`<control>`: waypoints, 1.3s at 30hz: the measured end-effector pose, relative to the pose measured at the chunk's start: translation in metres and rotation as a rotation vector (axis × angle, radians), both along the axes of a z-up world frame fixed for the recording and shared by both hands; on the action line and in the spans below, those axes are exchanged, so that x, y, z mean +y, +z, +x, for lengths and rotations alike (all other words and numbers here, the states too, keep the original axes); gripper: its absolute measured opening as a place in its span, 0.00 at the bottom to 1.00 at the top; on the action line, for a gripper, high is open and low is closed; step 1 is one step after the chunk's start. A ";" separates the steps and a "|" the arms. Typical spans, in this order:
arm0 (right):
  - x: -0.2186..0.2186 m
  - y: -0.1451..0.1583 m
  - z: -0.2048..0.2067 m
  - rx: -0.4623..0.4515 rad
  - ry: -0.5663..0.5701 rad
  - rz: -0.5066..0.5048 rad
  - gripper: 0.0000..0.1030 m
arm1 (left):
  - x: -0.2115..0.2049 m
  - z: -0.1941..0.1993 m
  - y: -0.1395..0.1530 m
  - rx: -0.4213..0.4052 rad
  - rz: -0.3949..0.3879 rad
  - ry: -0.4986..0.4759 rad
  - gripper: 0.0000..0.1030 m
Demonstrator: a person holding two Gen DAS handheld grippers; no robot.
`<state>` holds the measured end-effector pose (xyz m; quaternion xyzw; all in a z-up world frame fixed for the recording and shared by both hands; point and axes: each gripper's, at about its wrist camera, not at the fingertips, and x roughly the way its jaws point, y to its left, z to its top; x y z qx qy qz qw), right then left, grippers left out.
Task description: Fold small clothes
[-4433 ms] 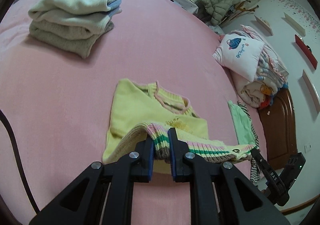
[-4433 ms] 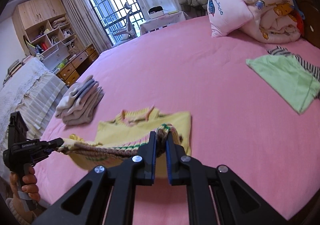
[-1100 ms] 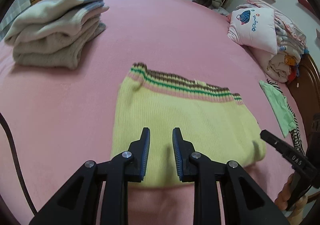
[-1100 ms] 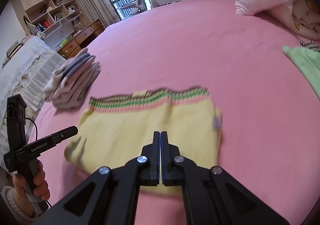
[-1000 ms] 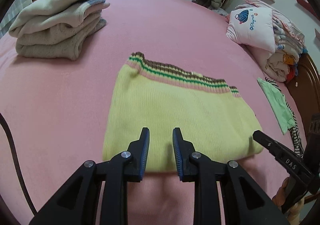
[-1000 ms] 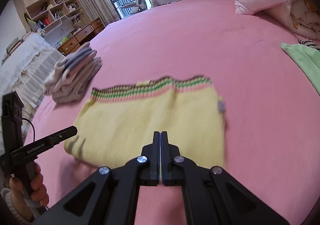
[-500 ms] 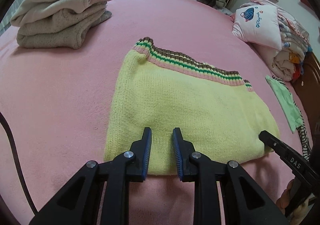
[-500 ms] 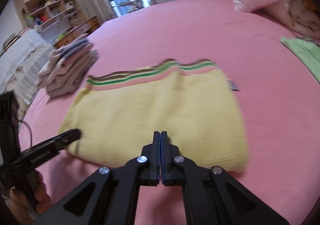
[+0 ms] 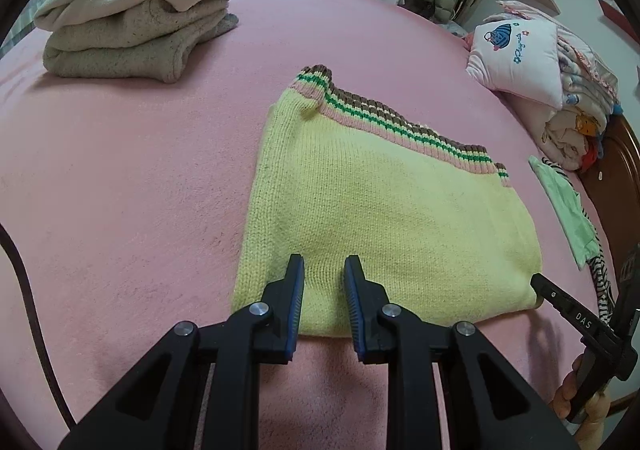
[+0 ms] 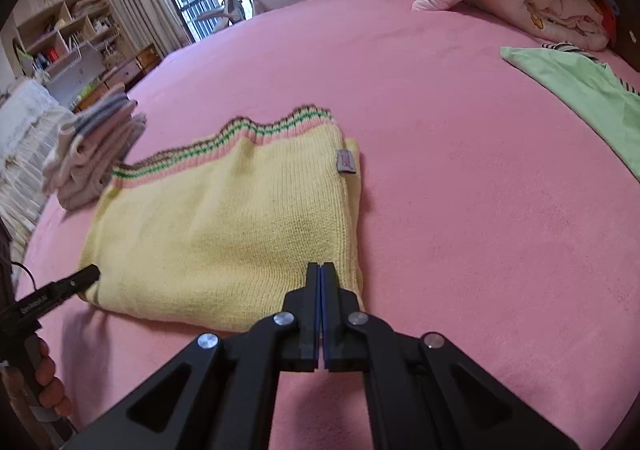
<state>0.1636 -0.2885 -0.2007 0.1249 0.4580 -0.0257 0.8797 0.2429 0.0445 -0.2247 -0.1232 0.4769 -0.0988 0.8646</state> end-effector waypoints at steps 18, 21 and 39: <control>0.022 0.008 -0.004 0.026 -0.001 -0.106 0.03 | 0.004 -0.001 0.014 0.018 -0.006 -0.006 0.40; 0.027 0.025 -0.012 -0.012 0.001 -0.091 0.12 | 0.015 -0.011 0.030 -0.018 -0.044 0.022 0.55; 0.101 0.103 -0.046 -0.191 0.126 -0.110 0.16 | 0.077 -0.069 0.065 -0.037 -0.109 0.101 0.64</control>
